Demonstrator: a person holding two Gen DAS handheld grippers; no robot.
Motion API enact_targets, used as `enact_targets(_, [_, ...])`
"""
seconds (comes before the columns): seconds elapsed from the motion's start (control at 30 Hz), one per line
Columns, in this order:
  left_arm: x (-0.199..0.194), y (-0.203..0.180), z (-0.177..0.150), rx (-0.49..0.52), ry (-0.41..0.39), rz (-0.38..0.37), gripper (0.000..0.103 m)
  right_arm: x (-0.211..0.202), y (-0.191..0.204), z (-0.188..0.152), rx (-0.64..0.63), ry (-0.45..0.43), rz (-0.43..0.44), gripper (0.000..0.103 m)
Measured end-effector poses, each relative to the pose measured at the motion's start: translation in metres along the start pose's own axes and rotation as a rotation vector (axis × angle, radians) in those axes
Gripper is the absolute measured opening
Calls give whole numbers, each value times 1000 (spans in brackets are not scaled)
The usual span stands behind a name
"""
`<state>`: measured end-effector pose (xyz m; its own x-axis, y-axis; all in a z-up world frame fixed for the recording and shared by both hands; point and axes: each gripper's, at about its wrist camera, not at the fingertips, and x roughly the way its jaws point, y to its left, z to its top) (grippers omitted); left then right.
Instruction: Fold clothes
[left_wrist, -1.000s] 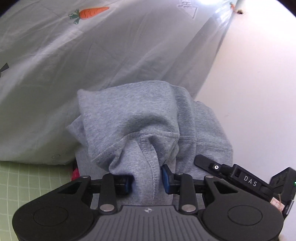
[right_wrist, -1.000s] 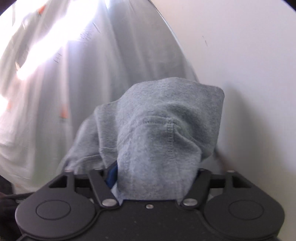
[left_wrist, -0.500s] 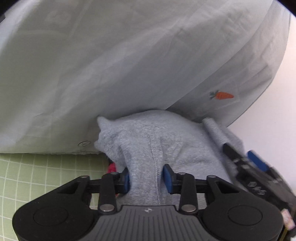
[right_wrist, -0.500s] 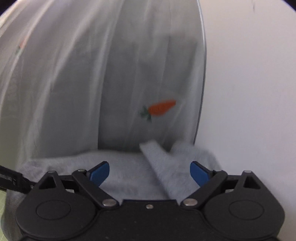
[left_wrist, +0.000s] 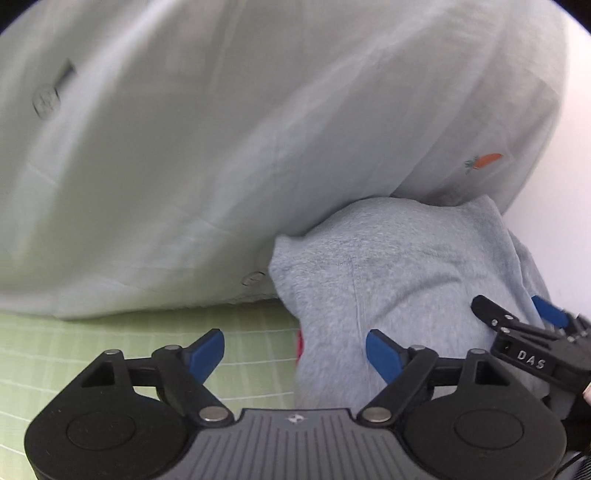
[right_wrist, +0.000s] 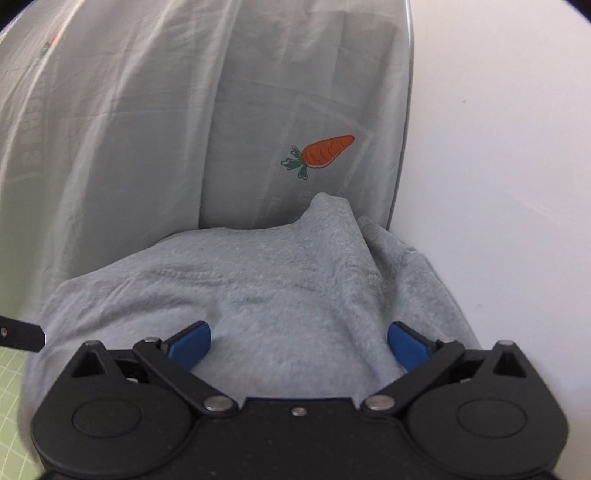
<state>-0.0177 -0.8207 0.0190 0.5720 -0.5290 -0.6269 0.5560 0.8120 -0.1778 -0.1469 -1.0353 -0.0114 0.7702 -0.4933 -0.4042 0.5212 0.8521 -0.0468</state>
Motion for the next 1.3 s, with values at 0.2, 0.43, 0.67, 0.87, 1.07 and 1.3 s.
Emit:
enact_targets(0.2, [-50,-9,-26,0,-63,-61,97,-65,10,-14,71,65,-7,103])
enact_targets(0.43, [-112,-25,-67,50,-98,-118,103,-154,24,-40,128,100,-29,103])
enact_targets(0.67, [-159,-32,-106,122,-61,-108,103,-215,36,-68,147,156,-54,103])
enact_targets(0.87, [-183,-30,-139,142,-16,-143,103,-253,43,-99,211,215,-41,103])
enact_targets(1.07, [-198,-30,-162,192,18,-170,103,-275,52,-117,224,248,-49,103])
enact_targets(1.3, [-209,-31,-173,224,21,-191,103,-290,54,-119,233,245,-68,103])
